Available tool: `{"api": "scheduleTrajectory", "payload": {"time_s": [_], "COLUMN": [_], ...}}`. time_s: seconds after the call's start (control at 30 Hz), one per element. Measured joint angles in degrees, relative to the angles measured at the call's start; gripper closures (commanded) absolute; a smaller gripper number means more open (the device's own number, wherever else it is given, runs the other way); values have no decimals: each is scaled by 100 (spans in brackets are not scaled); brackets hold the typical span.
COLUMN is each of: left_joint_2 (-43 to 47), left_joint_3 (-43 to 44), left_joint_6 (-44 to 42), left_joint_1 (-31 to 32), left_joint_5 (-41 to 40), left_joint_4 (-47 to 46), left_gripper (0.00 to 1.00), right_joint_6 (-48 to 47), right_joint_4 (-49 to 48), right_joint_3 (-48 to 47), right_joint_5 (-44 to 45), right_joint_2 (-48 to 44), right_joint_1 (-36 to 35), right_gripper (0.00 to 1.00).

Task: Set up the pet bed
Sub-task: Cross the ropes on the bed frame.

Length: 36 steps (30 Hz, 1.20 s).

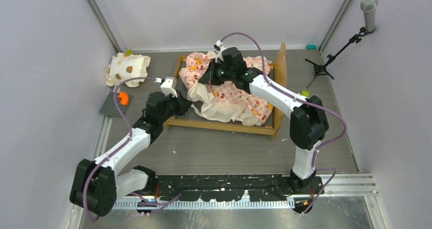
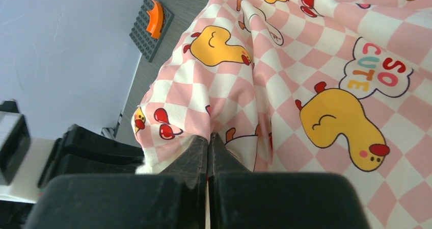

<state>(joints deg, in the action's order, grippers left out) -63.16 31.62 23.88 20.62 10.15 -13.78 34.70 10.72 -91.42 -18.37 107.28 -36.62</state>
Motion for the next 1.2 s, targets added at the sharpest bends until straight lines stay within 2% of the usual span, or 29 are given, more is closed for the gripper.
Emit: {"api": "scheduleTrajectory", "payload": {"time_s": [0.13,0.4,0.77,1.0,1.1,1.2], "left_joint_2": [101,863,293,256,404,662], "left_joint_3": [470,1727,3416,3574,3381,2848], "left_joint_6": [-79,-514,-957,-922,-824,-713], "left_joint_1": [0,0,0,0,0,0], "left_joint_5": [-2,-22,376,997,1357,1773], "left_joint_4": [737,2645,5333,6312,6467,6481], "left_gripper": [98,99,97,81,61,55], "right_joint_6": [-9,-269,-483,-520,-553,-570], "right_joint_4": [0,101,133,144,151,151], "right_joint_3": [76,181,262,317,332,332], "right_joint_5": [4,212,216,74,116,136], "right_joint_2": [-7,-70,-166,-166,-166,-166], "right_joint_1": [0,22,28,-35,4,42], "right_gripper": [99,99,99,99,99,99]}}
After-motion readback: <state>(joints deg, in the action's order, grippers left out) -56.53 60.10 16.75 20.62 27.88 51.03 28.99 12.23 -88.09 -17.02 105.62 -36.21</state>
